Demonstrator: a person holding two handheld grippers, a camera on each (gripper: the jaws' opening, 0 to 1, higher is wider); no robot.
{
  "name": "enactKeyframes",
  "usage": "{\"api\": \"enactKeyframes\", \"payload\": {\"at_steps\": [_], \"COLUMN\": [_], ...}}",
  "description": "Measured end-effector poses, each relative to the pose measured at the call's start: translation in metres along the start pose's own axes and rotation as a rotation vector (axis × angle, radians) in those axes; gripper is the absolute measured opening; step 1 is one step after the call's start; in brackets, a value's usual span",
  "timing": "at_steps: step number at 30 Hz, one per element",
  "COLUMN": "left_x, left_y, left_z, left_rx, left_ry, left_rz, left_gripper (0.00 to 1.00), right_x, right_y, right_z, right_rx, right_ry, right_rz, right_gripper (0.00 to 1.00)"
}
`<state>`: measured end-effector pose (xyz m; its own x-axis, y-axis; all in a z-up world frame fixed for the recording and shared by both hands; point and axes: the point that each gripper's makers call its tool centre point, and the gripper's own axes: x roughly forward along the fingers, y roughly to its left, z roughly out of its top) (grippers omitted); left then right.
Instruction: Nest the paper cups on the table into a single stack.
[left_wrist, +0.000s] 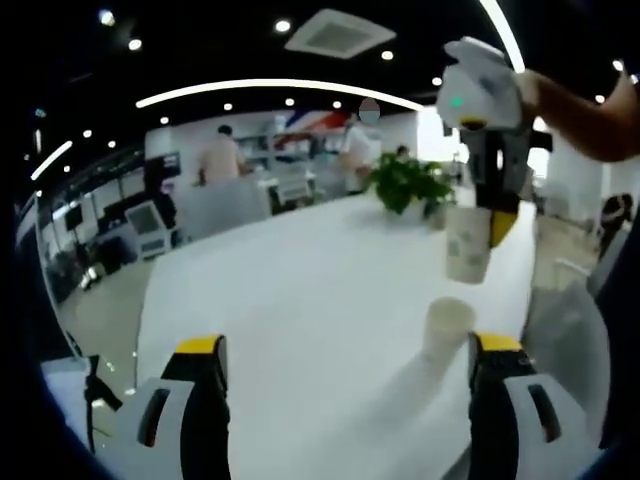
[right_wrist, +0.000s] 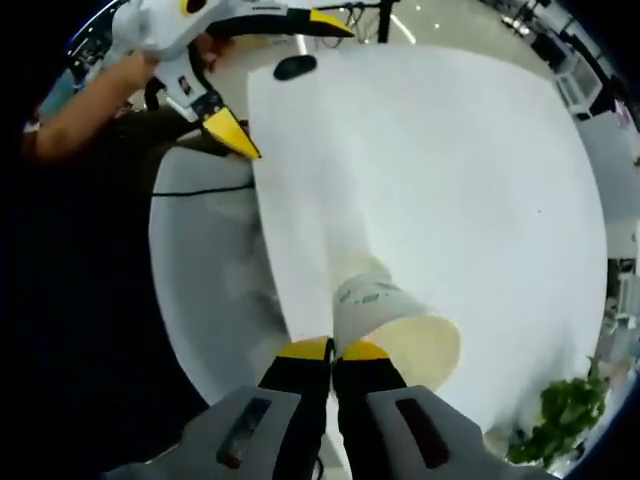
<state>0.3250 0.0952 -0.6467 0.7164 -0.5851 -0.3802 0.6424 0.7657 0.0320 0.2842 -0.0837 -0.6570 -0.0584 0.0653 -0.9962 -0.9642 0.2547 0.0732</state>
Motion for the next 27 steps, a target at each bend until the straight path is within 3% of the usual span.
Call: {"api": "enactKeyframes", "payload": {"at_steps": [27], "left_x": [-0.003], "left_y": [0.002], "left_z": [-0.004], "left_rx": [-0.018], "left_ry": [0.003], "left_rz": [0.018], "left_gripper": [0.99], "right_x": [0.048], "right_y": [0.0], "right_z": [0.002], "right_rx": [0.037], "right_ry": [0.023], "right_rz": [0.019], "right_gripper": [0.0]}}
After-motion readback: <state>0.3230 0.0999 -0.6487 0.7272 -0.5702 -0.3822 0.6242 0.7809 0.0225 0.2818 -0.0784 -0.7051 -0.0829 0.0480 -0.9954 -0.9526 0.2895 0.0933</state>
